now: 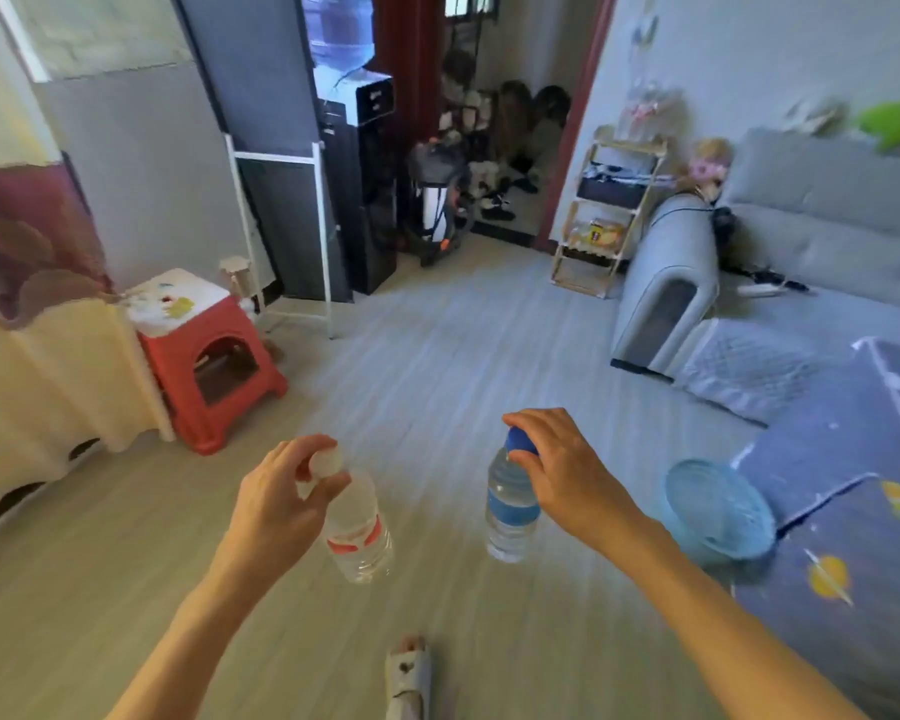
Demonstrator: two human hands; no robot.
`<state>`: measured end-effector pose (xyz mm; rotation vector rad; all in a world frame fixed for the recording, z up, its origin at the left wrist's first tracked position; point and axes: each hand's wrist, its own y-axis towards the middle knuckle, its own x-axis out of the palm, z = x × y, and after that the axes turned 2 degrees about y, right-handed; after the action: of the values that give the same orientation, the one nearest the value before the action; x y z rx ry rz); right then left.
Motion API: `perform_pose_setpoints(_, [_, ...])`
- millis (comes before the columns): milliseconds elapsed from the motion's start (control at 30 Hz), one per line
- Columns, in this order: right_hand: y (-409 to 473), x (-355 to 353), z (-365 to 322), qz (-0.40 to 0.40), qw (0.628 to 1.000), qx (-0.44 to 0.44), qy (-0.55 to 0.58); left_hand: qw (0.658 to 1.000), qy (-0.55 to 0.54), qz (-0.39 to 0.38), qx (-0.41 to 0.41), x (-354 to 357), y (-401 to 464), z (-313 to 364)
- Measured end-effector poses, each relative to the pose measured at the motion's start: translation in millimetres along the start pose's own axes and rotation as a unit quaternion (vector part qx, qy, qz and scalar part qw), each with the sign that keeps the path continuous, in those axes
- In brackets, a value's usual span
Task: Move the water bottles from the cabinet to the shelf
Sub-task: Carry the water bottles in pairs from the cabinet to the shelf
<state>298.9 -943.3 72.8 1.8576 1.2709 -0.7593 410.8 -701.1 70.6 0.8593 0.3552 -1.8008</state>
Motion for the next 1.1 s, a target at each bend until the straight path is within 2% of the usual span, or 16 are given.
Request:
perform_pose_setpoints(333, [129.1,-72.2,173.2,0.071,0.982,0.176,0.021,0.983,-0.043,-0.12,0.134,151.7,244.7,93.1])
perform_pose_setpoints(533, [225.5,-108.8,258.3,0.136,0.971,0.196,0.011,0.971,-0.063,-0.156,0.171,220.0,375.2,145.4])
perform_pose_setpoints(700, [306.4,-123.7,339.6,0.162,0.969,0.187,-0.012,0.969,-0.075,-0.163,0.169,280.1,472.5,174.1])
perform_pose_setpoints(1000, [471.6,-162.9,504.1,0.13,0.975,0.18,-0.01,0.967,-0.061,-0.188,0.158,400.3,661.3,230.2])
perform_pose_setpoints(1100, [534.4,-183.5,548.0,0.113,0.98,0.159,-0.021,0.971,-0.061,-0.165,0.161,425.3,726.9,256.1])
